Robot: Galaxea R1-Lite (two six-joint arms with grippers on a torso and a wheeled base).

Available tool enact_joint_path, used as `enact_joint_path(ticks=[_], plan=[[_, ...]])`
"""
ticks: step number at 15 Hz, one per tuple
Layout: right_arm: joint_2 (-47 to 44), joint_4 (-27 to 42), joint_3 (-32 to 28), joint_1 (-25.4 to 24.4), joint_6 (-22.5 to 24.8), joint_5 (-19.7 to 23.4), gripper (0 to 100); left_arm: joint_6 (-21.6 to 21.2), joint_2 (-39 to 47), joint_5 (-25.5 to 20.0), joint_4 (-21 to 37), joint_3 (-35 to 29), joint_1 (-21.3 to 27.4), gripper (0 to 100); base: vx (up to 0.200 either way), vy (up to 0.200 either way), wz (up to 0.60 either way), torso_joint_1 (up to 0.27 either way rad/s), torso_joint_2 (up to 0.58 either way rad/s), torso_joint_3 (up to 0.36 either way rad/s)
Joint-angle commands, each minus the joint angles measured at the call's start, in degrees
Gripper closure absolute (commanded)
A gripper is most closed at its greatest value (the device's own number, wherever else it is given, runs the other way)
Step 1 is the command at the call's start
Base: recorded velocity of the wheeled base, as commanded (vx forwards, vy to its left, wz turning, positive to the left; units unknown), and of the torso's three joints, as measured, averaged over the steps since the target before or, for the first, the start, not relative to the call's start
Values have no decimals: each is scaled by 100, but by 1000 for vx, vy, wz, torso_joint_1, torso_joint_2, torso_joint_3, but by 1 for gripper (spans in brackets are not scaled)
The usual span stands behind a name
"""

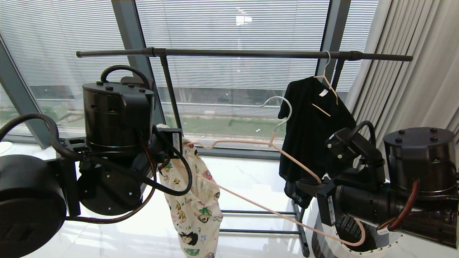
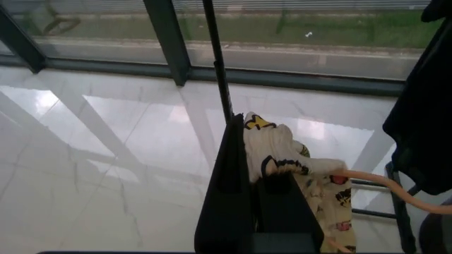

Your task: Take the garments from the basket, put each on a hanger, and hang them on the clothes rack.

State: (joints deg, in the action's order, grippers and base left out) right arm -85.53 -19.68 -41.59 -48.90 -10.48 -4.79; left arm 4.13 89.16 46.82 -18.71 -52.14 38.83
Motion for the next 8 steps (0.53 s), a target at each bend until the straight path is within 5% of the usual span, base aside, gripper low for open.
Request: enact_joint_path(ticks=[1,8], plan=[[-60,-63,-7,-6,-24,-4,100,9,57,2,-1,-24,-33,100,0,0,0,0,0,0],[-254,-344,-15,-489,-33,-13,100,237,304,-15,-1,-262,485,100,0,0,0,0,0,0]])
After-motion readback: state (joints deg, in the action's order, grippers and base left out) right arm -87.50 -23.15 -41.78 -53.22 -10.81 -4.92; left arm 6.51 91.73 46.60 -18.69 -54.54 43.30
